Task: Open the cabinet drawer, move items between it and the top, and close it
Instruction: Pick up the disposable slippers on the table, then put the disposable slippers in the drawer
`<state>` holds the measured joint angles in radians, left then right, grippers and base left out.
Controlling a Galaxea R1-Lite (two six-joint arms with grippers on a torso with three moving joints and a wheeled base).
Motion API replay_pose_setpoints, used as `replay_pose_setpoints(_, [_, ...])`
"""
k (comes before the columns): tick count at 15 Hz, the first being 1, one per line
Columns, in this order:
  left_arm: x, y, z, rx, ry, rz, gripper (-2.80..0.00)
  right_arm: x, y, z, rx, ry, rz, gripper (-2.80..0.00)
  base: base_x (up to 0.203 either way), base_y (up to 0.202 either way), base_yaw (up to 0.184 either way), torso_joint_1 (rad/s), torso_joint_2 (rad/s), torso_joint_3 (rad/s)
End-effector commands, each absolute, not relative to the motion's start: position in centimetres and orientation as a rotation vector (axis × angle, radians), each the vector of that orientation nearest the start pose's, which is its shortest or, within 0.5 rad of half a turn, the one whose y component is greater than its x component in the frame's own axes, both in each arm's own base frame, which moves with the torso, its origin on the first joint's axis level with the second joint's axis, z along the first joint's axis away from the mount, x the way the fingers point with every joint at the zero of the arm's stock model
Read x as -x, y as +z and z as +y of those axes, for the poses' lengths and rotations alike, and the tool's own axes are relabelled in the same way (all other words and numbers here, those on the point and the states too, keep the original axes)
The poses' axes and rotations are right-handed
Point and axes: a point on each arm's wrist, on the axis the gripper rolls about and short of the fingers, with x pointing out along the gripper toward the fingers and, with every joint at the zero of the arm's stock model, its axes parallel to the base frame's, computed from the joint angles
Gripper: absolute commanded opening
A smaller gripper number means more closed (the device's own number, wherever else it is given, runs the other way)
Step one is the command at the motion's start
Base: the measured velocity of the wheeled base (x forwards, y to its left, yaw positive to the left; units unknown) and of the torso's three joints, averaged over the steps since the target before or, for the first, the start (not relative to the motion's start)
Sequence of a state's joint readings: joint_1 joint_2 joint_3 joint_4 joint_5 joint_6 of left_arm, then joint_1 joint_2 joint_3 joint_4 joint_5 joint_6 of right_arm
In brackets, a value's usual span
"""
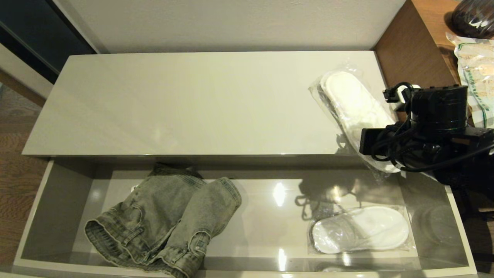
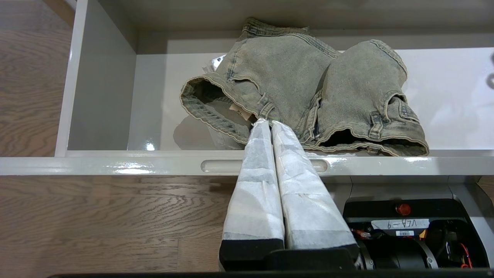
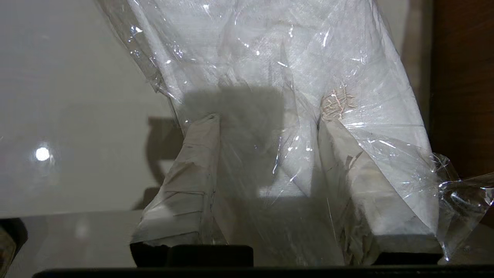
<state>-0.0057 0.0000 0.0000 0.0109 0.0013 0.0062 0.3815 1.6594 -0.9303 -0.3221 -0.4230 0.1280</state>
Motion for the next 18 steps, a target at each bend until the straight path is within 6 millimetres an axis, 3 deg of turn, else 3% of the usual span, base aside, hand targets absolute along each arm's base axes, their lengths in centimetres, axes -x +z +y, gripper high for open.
replay_pose_setpoints(1, [2.3, 7.4, 0.0, -0.006, -0.005, 0.012, -2.80, -26.4, 21.0, 9.9, 0.032, -0.006, 0.404, -2.80, 0.000, 0.000, 0.000, 0.000, 0.00, 0.000])
replay_pose_setpoints(8, [2.3, 7.4, 0.0, -0.006, -0.005, 0.012, -2.80, -22.6, 21.3, 9.0, -0.009, 0.200, 0.600, -2.80, 0.000, 0.000, 0.000, 0.000, 0.00, 0.000])
replay_pose_setpoints(18, [2.3, 7.4, 0.0, -0.006, -0.005, 0.012, -2.80, -20.4, 22.5, 8.7, -0.001, 0.262, 0.641, -2.80, 0.000, 0.000, 0.000, 0.000, 0.00, 0.000])
